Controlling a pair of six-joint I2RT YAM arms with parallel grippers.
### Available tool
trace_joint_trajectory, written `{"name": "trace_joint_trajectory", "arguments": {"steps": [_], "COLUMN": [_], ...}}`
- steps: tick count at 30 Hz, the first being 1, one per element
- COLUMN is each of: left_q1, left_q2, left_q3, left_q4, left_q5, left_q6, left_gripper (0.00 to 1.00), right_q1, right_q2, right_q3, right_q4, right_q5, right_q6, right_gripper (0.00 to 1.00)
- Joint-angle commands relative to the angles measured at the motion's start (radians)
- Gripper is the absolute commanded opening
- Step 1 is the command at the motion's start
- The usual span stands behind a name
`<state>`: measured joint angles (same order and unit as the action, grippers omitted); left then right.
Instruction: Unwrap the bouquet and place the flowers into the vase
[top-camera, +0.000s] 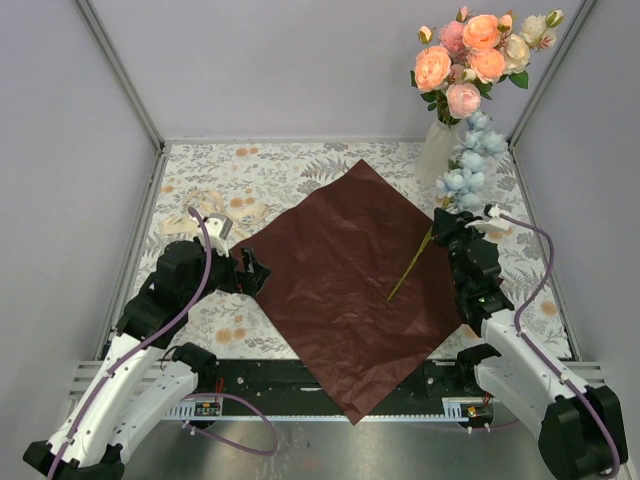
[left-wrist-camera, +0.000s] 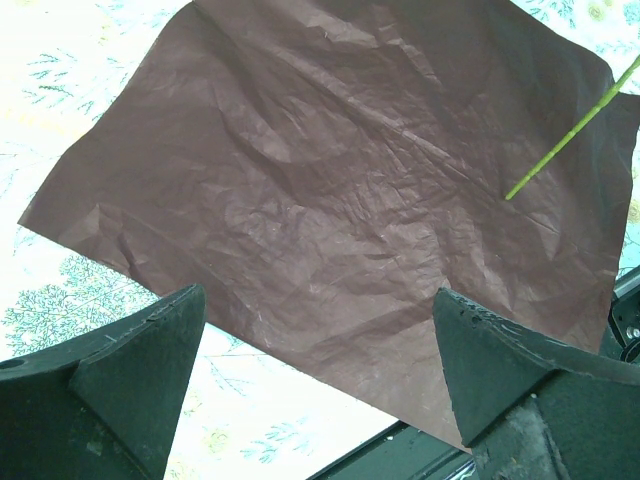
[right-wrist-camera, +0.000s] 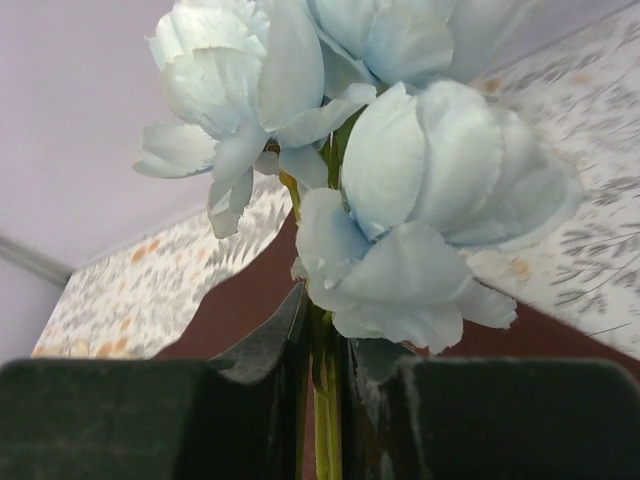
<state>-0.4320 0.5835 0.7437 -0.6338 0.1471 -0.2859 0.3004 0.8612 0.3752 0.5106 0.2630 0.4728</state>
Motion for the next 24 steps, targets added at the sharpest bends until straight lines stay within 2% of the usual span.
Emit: {"name": "trace_joint_trajectory", "arguments": {"steps": [1,3,7,11,15,24], "left_q1": [-0.004,-0.004,-0.004,-0.004,-0.004,-0.004], "left_q2": [-0.002,-0.002,-0.004,-0.004,-0.013,-0.002], "left_q3": [0.003,0.002,0.002,0.003,0.003,0.002], "left_q4": [0.052,0.052,0.052,0.052,0.052,0.052], "left_q5": [0.005,0.005,0.009,0.014,0.012,0.017], "left_q6": [-0.006,-0.006,-0.007,-0.006,-0.006,-0.002], "left_gripper": [0.99,0.99,0.99,0.99,0.99,0.99], "right_q1": [0.003,0.003,0.002,0.000,-0.024,-0.179], "right_q2": [-0.106,-0.143,-0.156,-0.084,0.007,0.235], "right_q3": [0.048,0.059,0.073,0.166,0.209,0.381], "right_q4": [-0.072,-0.077,0.067,0.208,0.420,0.660], "right_q5": [0.261,0.324,0.367,0.338,0.274,0.125], "right_q6": [-0.043,-0.062,-0.205,-0.396,-0.500,-0.479], "right_gripper": [0.00,0.00,0.00,0.00,0.00,0.00]}}
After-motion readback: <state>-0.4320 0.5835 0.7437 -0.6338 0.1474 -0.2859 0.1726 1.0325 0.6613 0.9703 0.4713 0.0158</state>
